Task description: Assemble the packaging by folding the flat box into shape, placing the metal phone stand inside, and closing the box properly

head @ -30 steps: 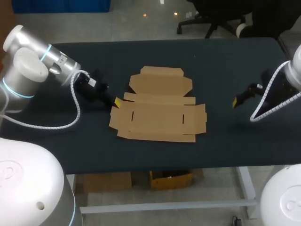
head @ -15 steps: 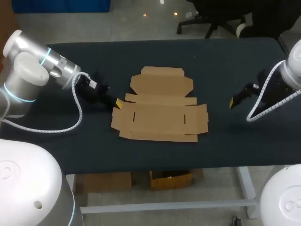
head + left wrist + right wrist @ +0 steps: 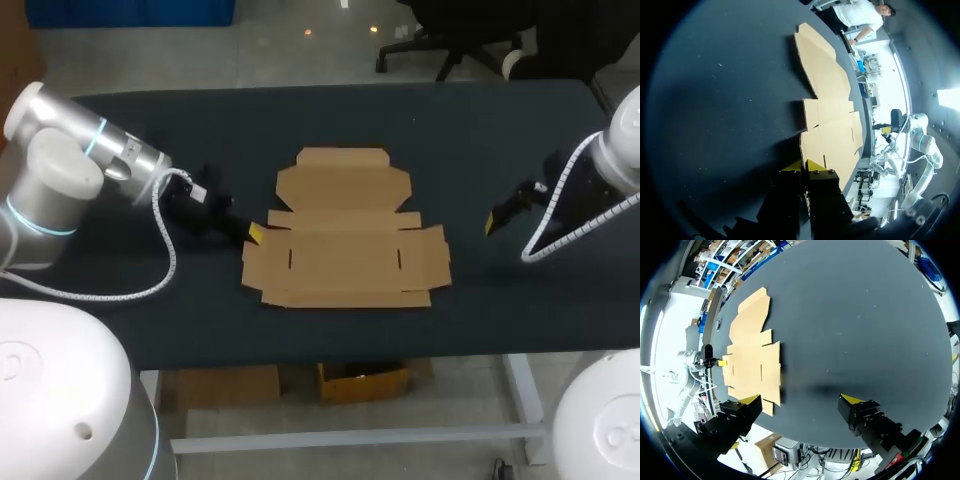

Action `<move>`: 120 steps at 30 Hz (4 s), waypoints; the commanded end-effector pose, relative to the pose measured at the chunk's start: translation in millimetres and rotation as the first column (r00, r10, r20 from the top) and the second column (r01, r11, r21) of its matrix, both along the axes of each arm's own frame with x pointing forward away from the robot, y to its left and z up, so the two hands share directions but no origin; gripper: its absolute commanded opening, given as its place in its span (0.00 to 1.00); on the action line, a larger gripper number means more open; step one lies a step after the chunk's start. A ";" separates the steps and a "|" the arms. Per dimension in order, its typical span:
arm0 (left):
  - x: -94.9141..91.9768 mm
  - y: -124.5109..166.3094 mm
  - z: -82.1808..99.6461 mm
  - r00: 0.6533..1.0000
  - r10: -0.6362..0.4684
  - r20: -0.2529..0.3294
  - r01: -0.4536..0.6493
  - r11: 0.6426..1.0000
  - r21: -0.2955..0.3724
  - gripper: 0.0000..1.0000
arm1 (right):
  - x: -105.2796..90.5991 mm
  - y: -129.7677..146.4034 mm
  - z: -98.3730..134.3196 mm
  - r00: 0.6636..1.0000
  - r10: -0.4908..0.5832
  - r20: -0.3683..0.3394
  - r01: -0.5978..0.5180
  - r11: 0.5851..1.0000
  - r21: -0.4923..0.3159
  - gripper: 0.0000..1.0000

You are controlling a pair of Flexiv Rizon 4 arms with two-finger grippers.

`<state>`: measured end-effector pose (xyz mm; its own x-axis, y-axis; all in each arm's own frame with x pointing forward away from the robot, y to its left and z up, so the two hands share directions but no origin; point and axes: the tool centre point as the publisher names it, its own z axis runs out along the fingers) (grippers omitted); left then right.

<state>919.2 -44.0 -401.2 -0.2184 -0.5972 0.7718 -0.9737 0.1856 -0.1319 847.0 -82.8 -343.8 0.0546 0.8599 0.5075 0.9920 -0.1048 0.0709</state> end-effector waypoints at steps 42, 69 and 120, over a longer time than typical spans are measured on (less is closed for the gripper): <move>-11.1 0.8 5.0 0.996 0.084 0.020 -0.084 0.996 -0.040 0.00 | 1.8 -2.0 -1.9 1.000 0.001 -0.004 -0.001 1.000 0.014 1.00; -19.3 -2.3 5.5 0.999 0.045 0.029 -0.045 0.999 -0.020 0.86 | 1.6 -1.4 -0.7 1.000 0.001 -0.002 -0.001 1.000 0.016 1.00; 9.6 63.2 75.9 0.947 0.153 0.281 -0.219 0.950 0.223 0.00 | 86.8 12.2 31.8 0.986 0.077 0.151 -0.080 0.997 0.016 0.00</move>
<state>932.0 18.6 -326.4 -0.2575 -0.8092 0.5282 -0.9337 0.0676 -0.3516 923.5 -70.3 -309.7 -0.0879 0.8539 0.5130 0.9708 -0.0421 0.2363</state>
